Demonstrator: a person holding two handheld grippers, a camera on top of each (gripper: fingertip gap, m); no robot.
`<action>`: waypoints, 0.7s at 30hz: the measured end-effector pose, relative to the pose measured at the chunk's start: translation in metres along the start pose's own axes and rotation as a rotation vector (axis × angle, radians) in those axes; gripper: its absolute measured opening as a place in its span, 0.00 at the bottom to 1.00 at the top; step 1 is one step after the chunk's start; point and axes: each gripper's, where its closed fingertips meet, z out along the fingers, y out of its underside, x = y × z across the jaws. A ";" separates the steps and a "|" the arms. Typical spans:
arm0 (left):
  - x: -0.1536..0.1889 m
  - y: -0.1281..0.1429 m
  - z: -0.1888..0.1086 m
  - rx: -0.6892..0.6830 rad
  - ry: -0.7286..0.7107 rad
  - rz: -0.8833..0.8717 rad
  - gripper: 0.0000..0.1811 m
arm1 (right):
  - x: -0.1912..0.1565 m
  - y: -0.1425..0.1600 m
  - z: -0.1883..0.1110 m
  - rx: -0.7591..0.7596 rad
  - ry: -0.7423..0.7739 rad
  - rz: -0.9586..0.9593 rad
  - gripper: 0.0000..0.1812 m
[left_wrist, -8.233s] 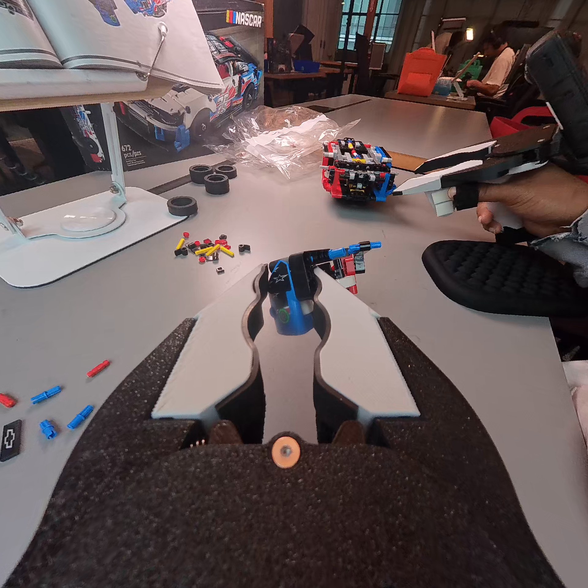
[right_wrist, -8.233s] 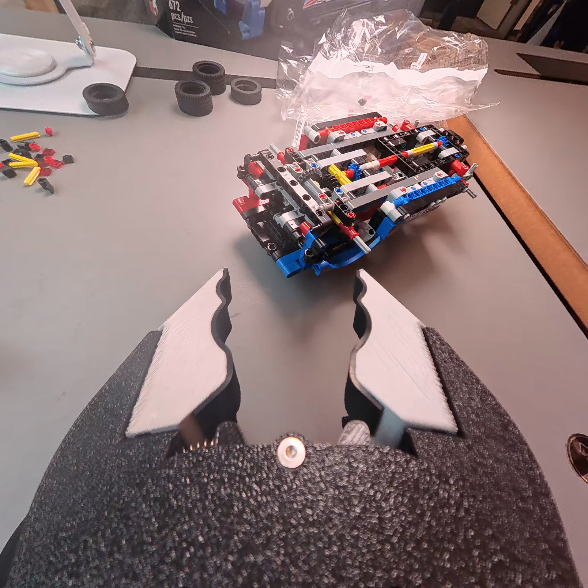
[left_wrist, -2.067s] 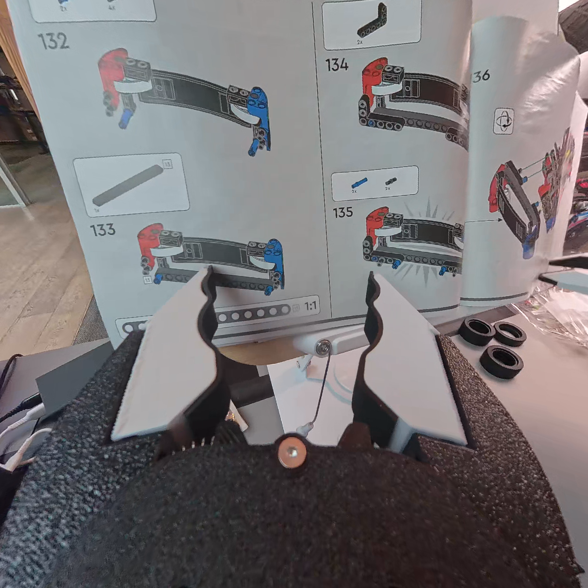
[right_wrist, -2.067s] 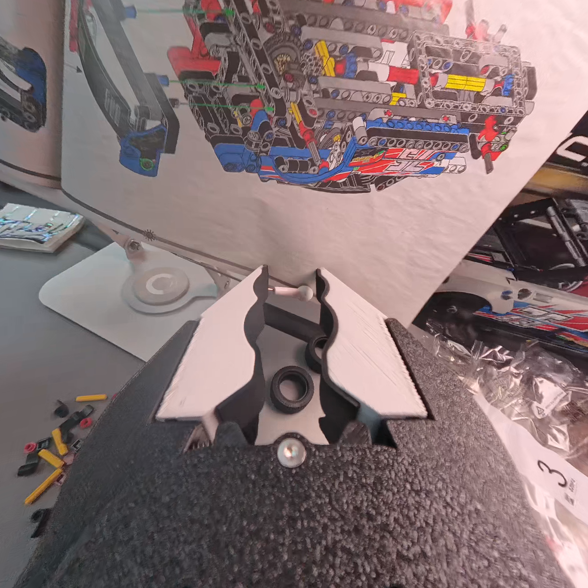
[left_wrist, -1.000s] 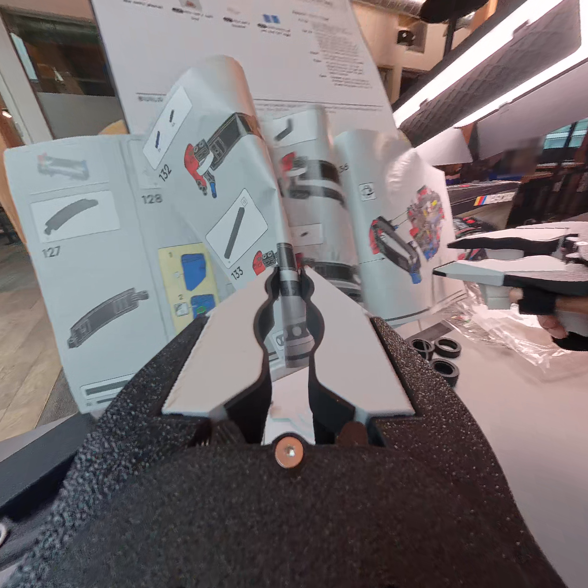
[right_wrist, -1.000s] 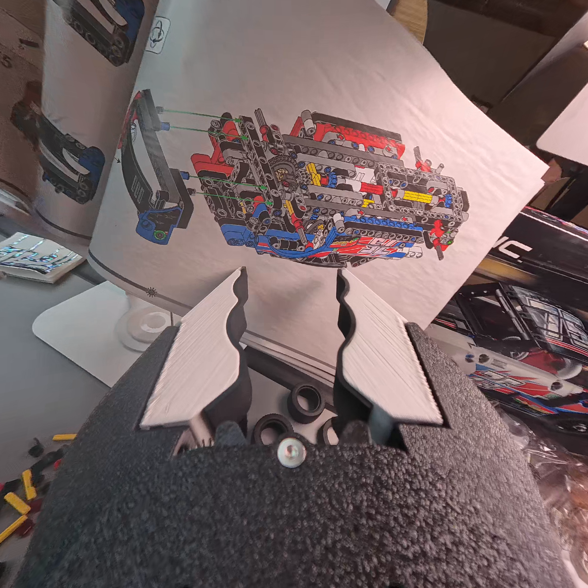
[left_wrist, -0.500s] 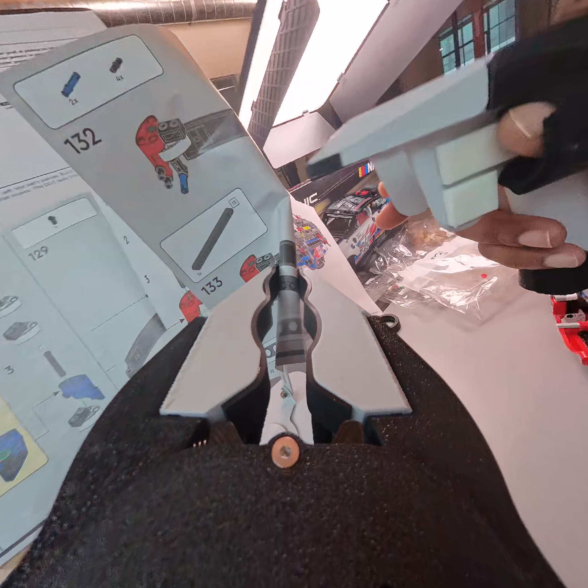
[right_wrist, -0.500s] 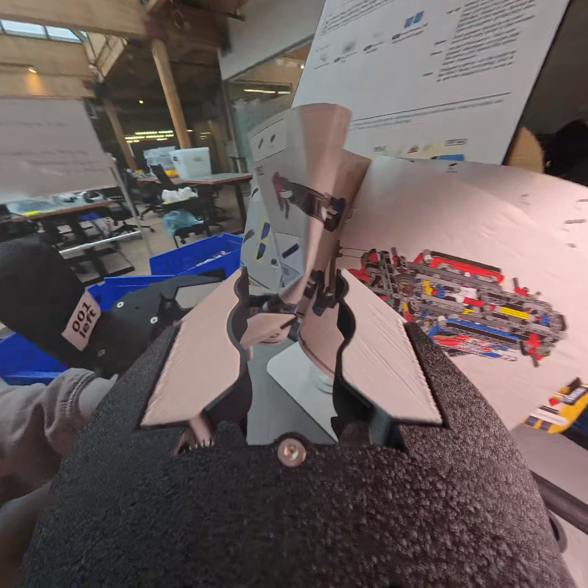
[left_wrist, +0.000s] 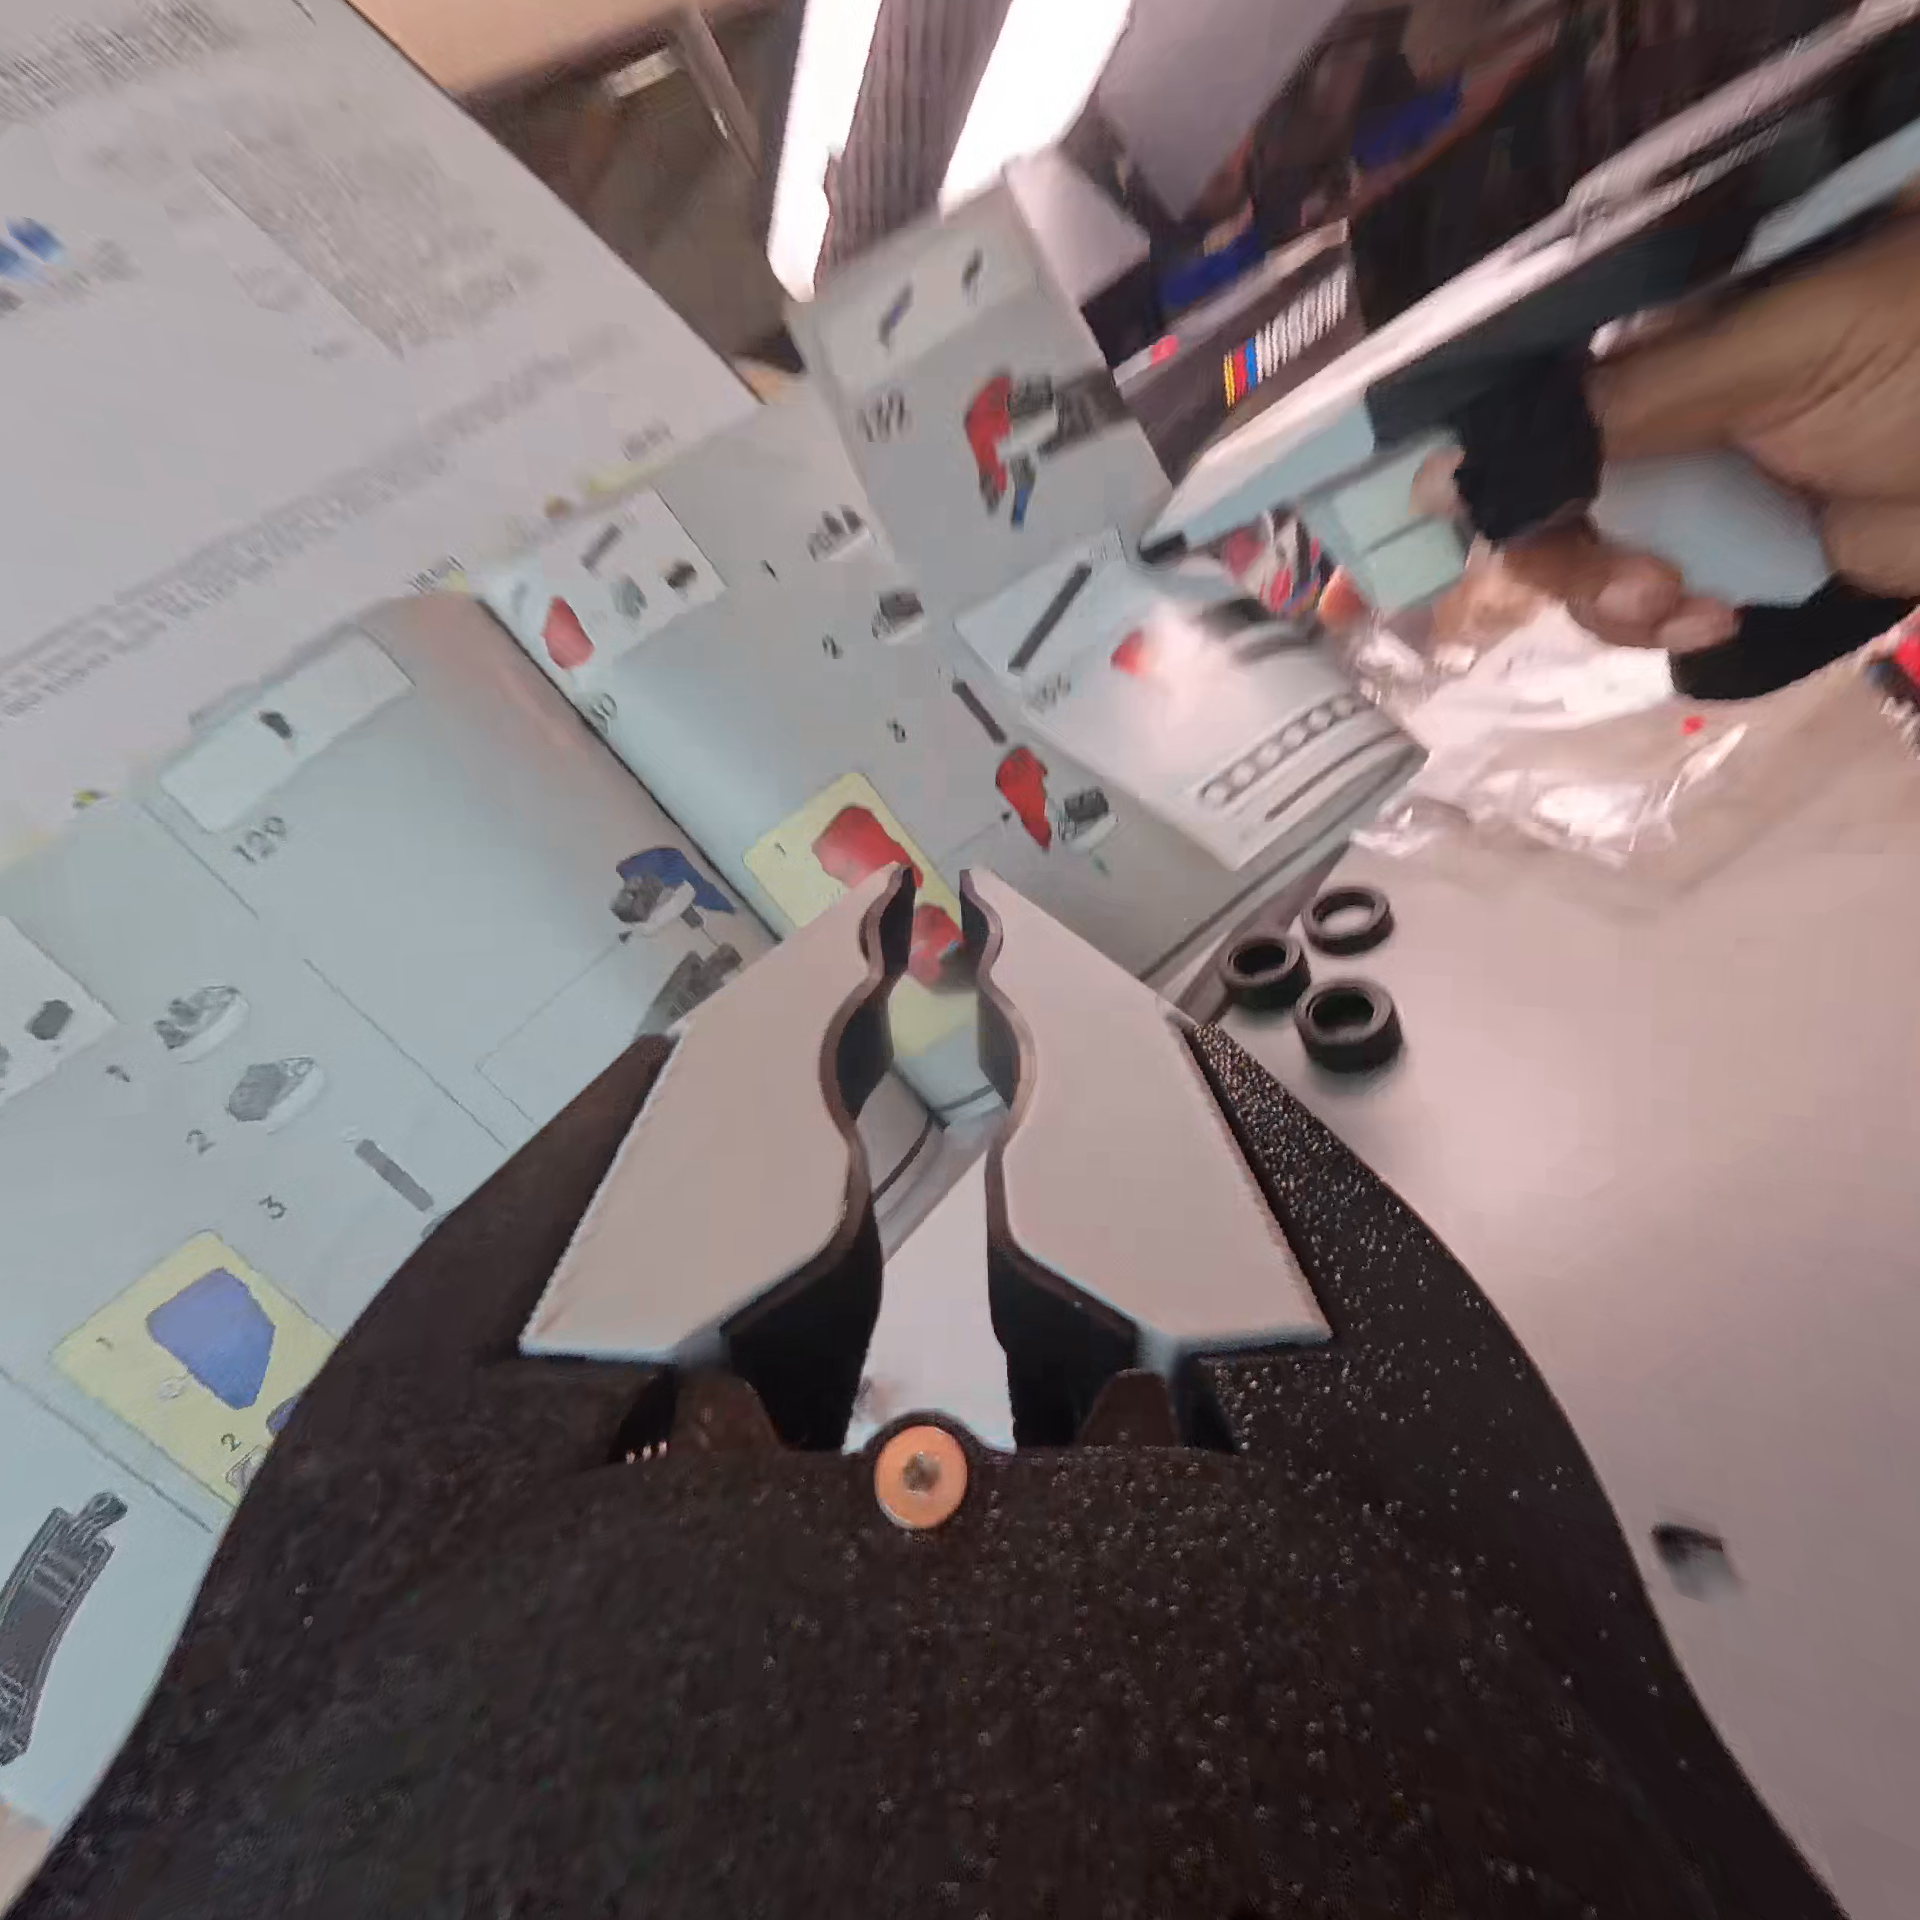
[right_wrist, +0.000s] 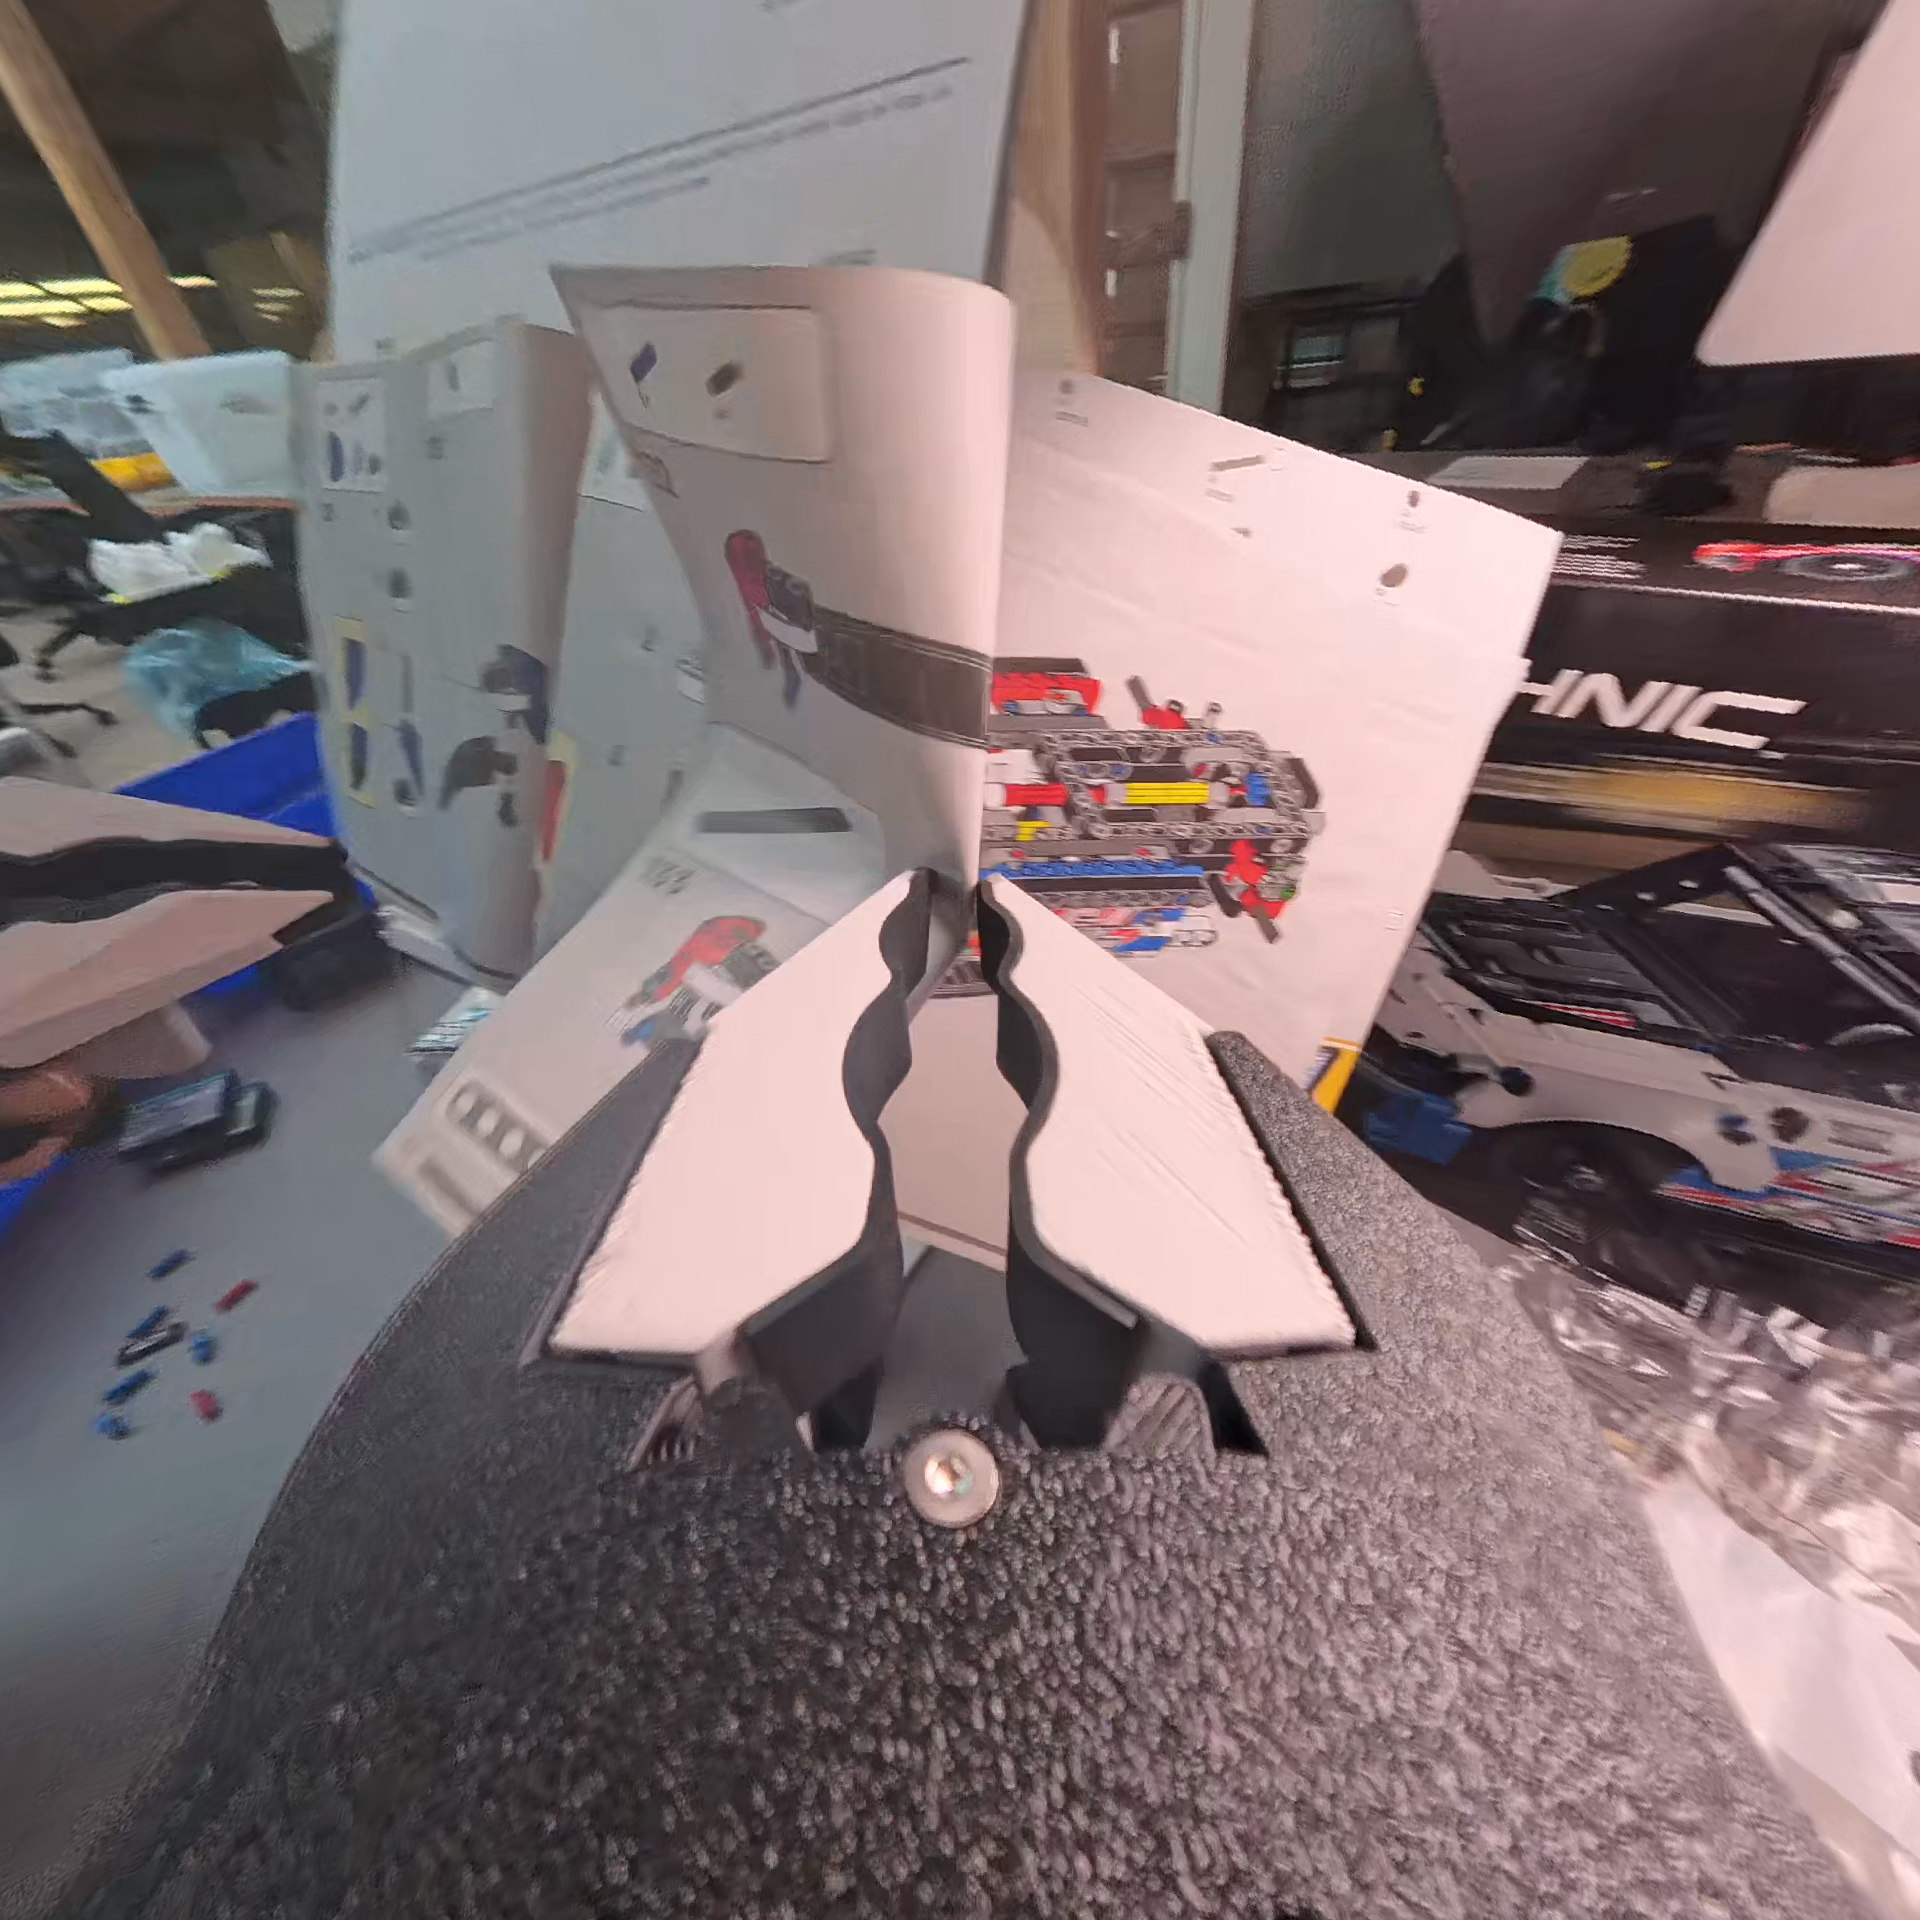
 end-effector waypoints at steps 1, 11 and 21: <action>0.002 0.014 0.013 -0.075 0.027 0.036 0.03 | 0.015 0.003 0.000 -0.007 0.072 -0.023 0.02; 0.009 0.041 0.056 -0.190 0.054 0.038 0.00 | 0.001 -0.034 -0.077 0.292 0.328 -0.249 0.06; 0.003 0.043 0.067 -0.164 -0.009 -0.045 0.00 | -0.051 0.066 0.042 -0.032 0.220 -0.269 0.21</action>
